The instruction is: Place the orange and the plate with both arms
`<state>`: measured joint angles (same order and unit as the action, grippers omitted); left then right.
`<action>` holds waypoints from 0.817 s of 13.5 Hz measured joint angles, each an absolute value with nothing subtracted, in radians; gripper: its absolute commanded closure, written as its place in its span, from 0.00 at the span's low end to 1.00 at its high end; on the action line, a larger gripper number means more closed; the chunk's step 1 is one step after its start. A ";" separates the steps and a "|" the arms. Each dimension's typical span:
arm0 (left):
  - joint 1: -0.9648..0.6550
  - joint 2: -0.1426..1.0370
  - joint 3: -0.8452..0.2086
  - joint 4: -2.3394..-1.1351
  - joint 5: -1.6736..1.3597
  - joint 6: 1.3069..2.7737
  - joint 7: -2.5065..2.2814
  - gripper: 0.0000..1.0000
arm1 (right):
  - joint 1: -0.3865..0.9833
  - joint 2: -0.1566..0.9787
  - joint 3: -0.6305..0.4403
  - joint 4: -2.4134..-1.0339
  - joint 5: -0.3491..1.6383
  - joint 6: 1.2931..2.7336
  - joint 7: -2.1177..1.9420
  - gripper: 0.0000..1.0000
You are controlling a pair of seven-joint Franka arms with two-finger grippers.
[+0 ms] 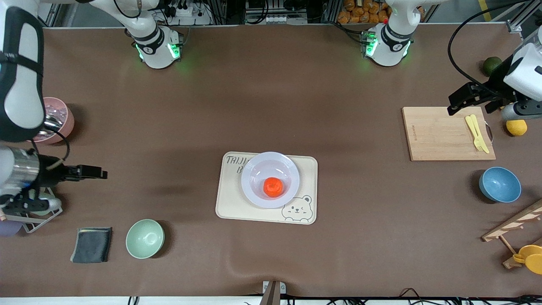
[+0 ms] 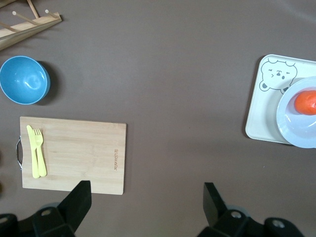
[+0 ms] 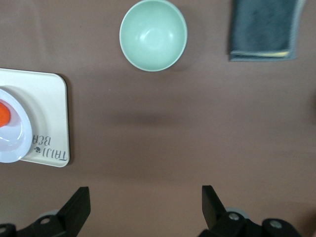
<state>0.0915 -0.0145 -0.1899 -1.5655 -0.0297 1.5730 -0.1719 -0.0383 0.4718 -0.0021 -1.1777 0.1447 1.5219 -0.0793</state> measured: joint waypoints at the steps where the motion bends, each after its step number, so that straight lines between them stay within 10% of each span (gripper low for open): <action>1: 0.093 -0.015 -0.190 -1.565 -0.030 1.572 -0.172 0.00 | -0.038 0.435 -0.002 -1.181 0.127 1.495 -0.076 0.00; 11: 0.048 -0.021 -0.163 -1.557 -0.030 1.562 -0.154 0.00 | -0.041 0.136 -0.008 -1.406 0.018 1.536 -0.003 0.00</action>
<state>0.0477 -0.0212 -0.1630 -1.5574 -0.0296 1.5616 -0.1537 -0.0413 0.1361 -0.0079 -1.4058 0.0183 1.5358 -0.0033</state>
